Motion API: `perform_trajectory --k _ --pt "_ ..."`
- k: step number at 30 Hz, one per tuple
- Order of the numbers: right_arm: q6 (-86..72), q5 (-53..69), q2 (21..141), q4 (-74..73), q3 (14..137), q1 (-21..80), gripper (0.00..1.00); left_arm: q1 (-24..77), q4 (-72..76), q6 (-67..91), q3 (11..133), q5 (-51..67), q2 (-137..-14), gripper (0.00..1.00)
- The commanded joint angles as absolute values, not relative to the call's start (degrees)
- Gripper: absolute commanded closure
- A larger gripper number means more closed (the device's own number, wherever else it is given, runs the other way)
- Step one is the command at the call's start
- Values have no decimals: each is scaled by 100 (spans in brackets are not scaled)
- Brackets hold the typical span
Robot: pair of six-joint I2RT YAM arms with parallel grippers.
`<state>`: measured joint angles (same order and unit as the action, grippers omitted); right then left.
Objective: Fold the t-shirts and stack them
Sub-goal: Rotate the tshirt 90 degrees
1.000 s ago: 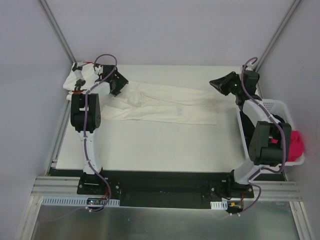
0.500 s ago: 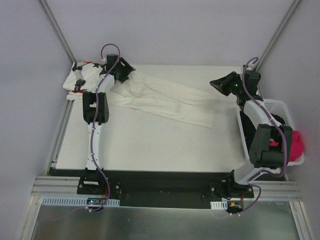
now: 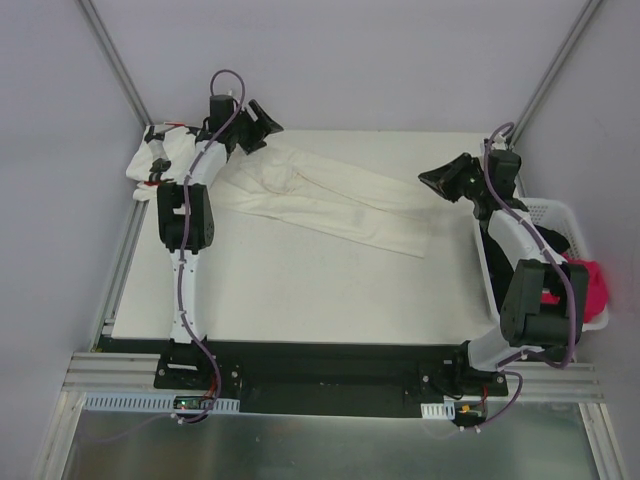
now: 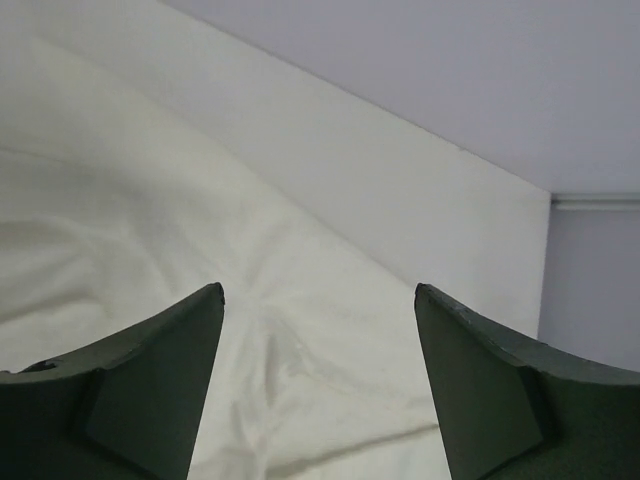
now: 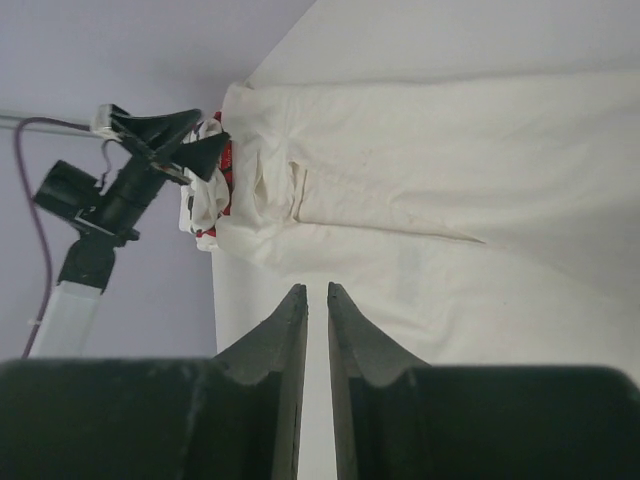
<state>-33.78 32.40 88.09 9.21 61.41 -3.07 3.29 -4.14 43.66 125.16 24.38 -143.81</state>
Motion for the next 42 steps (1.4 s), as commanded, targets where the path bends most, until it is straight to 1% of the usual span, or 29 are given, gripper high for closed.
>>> perform_trajectory --k 1,2,3,4,5,7,8,11,14,16,19,23,31,42 --pt "-3278 3384 8473 1063 5942 -264 83 588 -18 3841 12315 3199 -12676 23" --pt "-3261 3392 8447 1072 5915 -264 83 711 -18 3789 11974 3217 -12474 22" --pt "-3269 3401 8429 1081 5863 -264 83 782 -18 3762 11684 3191 -12011 22" --pt "-3278 3410 8411 1090 5836 -264 83 861 261 3788 11341 3156 -11754 21" --pt "-3287 3410 8385 1125 5810 -264 83 1079 490 3849 10468 3086 -11220 21" --pt "-3331 3428 8341 1195 5748 -272 83 1291 1164 4147 9515 2858 -10743 21" --pt "-3322 3445 8332 1204 5731 -272 83 1396 1343 4244 8640 2761 -10366 21" --pt "-3331 3454 8244 1248 5634 -272 83 1722 1740 4552 7362 2435 -9986 21" --pt "-3331 3472 8191 1283 5555 -272 83 2038 1871 4807 6674 2469 -10010 21" --pt "-3348 3507 8191 1309 5537 -272 82 2344 1820 4746 6479 2374 -10072 21" --pt "-3419 3560 8148 1423 5476 -264 82 2705 1302 4439 6687 2048 -10318 20" --pt "-3463 3560 8025 1433 5423 -272 82 2900 1151 4710 6820 2039 -10722 20" --pt "-3489 3516 7779 1424 5168 -343 82 3050 1125 5194 6654 1767 -10810 21" --pt "-3516 3524 7655 1345 5238 -448 82 3085 1213 5642 6249 1468 -10819 22"
